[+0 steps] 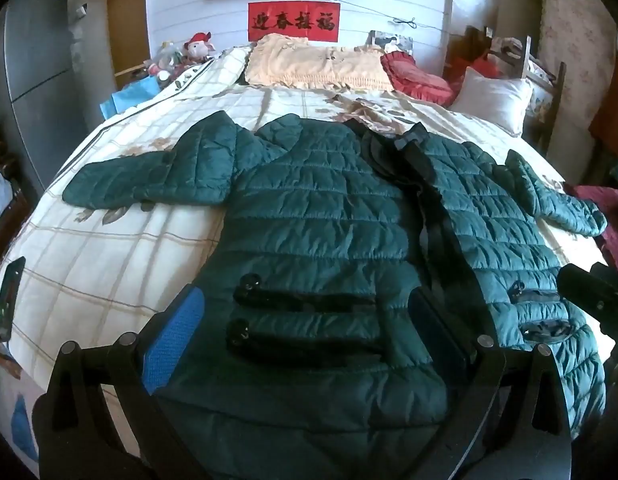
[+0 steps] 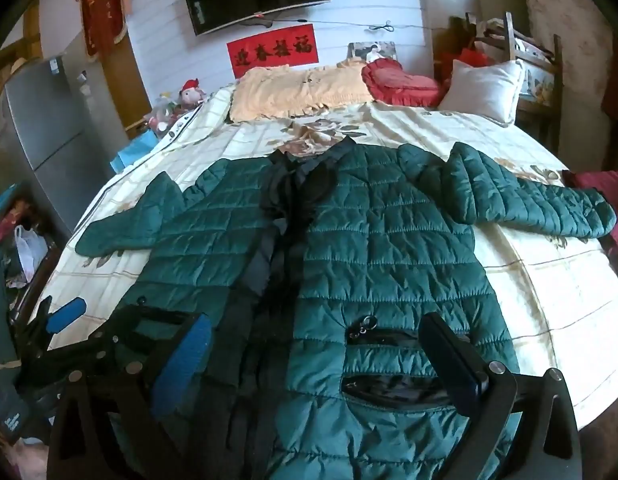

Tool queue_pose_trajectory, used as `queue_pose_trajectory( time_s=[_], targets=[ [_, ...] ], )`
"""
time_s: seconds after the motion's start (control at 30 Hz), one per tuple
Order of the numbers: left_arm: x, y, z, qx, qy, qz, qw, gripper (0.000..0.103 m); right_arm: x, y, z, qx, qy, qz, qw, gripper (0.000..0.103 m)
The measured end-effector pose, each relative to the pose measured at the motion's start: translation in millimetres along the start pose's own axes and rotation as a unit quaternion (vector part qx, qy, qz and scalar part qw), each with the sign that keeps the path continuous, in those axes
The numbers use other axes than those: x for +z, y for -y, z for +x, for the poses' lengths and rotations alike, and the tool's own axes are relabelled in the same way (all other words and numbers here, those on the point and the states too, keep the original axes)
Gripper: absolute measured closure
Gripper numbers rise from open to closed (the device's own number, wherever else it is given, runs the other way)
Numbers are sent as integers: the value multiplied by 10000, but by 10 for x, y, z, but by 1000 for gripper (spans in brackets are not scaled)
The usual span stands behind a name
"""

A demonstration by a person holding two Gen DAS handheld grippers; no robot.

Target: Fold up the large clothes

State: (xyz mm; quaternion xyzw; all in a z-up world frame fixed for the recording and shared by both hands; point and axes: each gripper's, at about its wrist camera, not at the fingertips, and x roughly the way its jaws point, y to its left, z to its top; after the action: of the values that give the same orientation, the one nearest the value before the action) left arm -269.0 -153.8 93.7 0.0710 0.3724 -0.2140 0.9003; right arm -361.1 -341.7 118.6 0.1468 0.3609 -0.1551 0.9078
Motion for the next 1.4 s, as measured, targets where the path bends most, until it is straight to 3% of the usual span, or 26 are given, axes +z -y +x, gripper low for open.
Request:
queue_pose_trajectory(
  time_s=[0.43,0.6,1.03,1.4],
  targets=[
    [-30,-9,-49,-21,78,-106,9999,1,-37,19,127,35,43,76,10000,0],
    [-43,-15,-87,-53,110,-120,9999,1,-29,-74,-12,6,161,-47,9999,0],
    [-111,64,-195,-124,127,-42,9998,1,-39,-82,-101,-52,-43,65,10000,0],
    [-109,74,-200,-130,128,-39,9998,1,-60,-62,-108,21,178,94,9998,0]
  ],
)
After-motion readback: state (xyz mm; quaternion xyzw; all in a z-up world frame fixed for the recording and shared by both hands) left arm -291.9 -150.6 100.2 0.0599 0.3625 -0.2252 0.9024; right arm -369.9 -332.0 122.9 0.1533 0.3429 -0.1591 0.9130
